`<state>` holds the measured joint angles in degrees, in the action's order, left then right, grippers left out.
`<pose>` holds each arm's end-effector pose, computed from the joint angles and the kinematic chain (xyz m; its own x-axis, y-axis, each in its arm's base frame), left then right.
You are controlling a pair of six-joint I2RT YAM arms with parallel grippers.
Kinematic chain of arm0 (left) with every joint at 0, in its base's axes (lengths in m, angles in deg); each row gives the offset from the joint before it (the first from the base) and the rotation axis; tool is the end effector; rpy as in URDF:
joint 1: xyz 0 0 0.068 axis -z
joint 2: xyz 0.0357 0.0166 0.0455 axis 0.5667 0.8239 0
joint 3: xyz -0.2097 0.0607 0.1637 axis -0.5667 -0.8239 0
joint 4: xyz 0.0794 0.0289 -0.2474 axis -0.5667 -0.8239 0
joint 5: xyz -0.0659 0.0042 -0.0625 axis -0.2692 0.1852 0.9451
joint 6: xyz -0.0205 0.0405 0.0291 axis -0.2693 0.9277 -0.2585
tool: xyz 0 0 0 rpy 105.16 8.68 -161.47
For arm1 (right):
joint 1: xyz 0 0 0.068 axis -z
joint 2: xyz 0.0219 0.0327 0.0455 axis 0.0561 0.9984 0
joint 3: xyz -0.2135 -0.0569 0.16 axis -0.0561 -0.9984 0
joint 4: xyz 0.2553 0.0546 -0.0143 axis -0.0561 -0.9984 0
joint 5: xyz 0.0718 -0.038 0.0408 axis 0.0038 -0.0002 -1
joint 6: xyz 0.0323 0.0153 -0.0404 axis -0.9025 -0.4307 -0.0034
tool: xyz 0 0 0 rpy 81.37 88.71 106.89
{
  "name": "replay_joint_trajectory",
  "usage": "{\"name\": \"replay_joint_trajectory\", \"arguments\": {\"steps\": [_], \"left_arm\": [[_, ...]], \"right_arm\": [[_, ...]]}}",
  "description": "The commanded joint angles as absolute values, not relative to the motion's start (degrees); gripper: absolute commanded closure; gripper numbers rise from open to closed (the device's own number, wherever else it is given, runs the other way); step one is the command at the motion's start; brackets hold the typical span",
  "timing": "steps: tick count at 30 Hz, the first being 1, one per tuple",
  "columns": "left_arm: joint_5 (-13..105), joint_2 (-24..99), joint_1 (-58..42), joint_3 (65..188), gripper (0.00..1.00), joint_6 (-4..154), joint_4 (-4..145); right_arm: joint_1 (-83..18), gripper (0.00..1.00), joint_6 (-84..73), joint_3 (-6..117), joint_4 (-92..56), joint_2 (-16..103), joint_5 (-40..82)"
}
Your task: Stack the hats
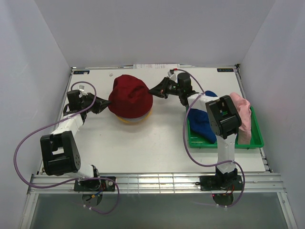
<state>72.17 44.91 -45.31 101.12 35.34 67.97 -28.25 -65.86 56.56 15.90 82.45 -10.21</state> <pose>0.3029 0.0372 0.2171 -0.5926 -0.7717 -0.2309 -0.2810 0.4666 -0.8386 0.4178 0.2198 0.2026 -0.8805 0.3804 -0.2829 -0.2027 0.2373 0.9500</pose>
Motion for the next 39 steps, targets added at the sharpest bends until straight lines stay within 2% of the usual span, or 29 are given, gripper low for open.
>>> {"name": "replay_joint_trajectory", "arguments": {"steps": [1, 24, 33, 39], "left_arm": [[69.4, 46.1, -45.9, 101.0, 1.00, 36.9, 66.7], [67.8, 46.9, -45.2, 93.9, 1.00, 37.8, 67.8], [66.5, 42.7, -43.0, 90.8, 1.00, 35.5, 67.4], [65.7, 38.4, -41.7, 88.3, 1.00, 33.3, 66.8]], "right_arm": [[-27.1, 0.92, -62.1, 54.1, 12.6, 82.3, -9.8], [-25.4, 0.92, -53.8, 52.6, 3.2, 82.5, -8.4], [-25.4, 0.92, -47.2, 58.5, -6.6, 82.7, -6.3], [-25.4, 0.89, -44.7, 62.2, -9.4, 83.4, -5.9]]}}
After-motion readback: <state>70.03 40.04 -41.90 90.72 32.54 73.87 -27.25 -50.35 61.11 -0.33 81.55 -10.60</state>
